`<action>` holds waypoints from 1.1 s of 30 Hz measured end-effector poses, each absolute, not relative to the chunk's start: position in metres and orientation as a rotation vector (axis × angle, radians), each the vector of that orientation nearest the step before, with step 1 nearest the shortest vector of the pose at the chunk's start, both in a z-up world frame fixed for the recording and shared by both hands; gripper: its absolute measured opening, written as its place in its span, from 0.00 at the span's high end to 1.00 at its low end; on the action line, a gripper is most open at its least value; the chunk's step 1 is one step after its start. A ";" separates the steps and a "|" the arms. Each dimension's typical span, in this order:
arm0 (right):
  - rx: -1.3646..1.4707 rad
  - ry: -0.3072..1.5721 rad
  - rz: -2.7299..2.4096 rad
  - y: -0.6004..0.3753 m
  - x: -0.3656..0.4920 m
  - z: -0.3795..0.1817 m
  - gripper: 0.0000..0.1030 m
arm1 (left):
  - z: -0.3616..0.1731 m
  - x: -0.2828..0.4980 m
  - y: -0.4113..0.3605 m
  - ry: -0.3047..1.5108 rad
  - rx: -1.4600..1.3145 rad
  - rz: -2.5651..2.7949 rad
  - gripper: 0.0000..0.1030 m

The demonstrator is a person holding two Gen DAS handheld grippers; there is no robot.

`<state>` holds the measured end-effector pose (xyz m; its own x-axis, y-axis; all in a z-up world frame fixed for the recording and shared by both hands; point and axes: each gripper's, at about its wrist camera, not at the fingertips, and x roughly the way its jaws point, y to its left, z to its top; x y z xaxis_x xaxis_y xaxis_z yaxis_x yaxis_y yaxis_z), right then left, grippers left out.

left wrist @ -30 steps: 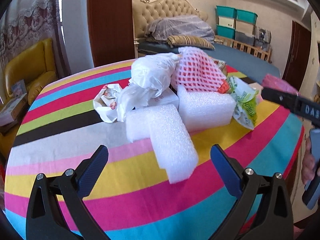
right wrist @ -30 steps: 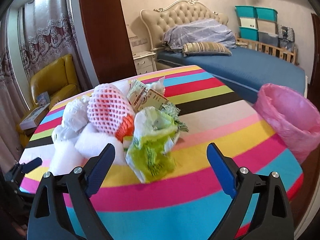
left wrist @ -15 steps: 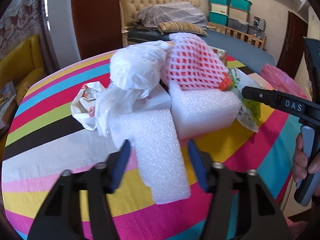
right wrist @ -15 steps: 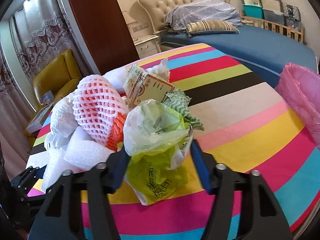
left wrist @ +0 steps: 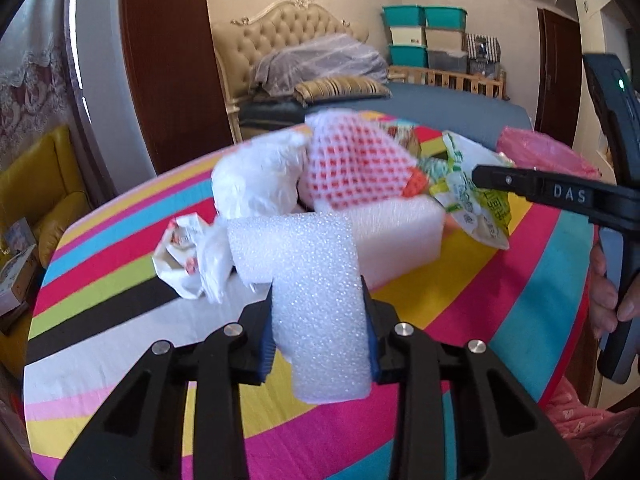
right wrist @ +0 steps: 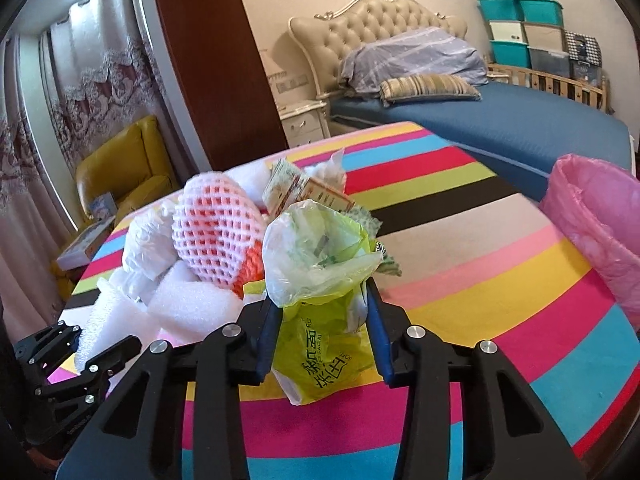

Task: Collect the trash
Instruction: 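Grasp the green-yellow plastic bag with the right gripper while the left gripper grasps a white foam block, then carry the bag with the right gripper while the left gripper carries the foam block over the pink wastebasket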

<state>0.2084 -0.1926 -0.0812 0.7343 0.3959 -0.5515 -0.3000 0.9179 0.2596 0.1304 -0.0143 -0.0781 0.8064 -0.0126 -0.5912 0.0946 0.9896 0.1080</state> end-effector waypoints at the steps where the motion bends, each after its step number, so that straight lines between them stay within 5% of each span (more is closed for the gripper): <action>1: 0.159 0.638 0.383 -0.194 0.208 -0.080 0.62 | -0.076 0.131 -0.013 0.623 0.129 -0.055 0.67; 33: 0.200 0.507 0.145 -0.290 0.202 -0.062 0.62 | -0.034 0.179 -0.097 0.488 0.141 -0.347 0.67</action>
<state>0.2016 -0.2897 -0.0617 0.8644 0.1872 -0.4666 -0.0885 0.9703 0.2253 0.1794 -0.0967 -0.0341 0.8265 -0.2921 -0.4812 0.3588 0.9321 0.0504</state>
